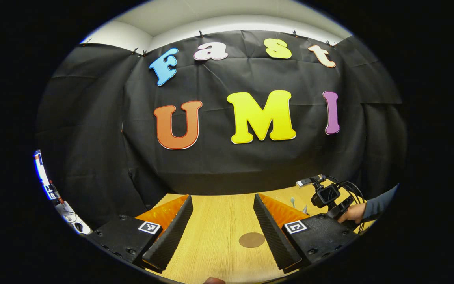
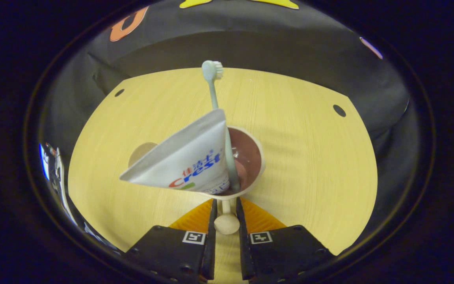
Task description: Put the toothbrush and toothpaste on the desktop into the cup, then pick up the cup and place it on the coaster on the desktop.
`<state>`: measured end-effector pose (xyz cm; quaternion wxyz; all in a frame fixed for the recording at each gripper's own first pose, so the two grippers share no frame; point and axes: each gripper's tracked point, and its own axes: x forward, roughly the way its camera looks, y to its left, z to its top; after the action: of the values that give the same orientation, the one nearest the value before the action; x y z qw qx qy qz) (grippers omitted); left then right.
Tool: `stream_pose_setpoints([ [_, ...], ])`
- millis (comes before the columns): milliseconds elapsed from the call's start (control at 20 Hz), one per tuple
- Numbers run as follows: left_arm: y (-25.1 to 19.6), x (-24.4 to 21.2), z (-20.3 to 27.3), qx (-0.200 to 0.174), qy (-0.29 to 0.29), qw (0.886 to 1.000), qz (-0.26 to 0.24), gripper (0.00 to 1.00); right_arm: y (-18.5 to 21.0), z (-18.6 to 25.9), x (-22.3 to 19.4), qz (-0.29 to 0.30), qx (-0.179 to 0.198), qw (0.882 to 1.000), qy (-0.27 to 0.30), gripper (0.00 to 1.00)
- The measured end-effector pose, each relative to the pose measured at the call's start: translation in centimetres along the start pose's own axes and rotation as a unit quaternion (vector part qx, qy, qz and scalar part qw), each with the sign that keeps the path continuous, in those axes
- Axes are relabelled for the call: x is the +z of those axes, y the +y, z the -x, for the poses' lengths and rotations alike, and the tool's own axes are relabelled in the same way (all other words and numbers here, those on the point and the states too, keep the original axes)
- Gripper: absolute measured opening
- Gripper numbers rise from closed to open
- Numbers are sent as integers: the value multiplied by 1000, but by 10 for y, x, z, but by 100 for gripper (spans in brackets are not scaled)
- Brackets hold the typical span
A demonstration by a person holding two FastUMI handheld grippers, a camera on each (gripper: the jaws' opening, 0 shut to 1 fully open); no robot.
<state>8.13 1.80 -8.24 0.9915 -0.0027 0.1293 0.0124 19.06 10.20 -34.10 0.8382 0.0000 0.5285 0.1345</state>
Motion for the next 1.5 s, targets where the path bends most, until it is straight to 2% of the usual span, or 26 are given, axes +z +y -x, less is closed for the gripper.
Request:
stream_pose_setpoints([
  [250,7,-2,3,5,1,1000,4,98,5,4,2,-4,-1,1000,-5,13],
  [1050,64,-6,15,41,-10,999,21,98,-3,3,8,77,44,996,-17,12],
  [1350,89,-15,19,58,-1,998,30,98,-9,6,12,100,45,994,-12,12],
  [1500,97,-19,21,60,3,998,31,98,-14,14,16,110,31,993,-5,12],
])
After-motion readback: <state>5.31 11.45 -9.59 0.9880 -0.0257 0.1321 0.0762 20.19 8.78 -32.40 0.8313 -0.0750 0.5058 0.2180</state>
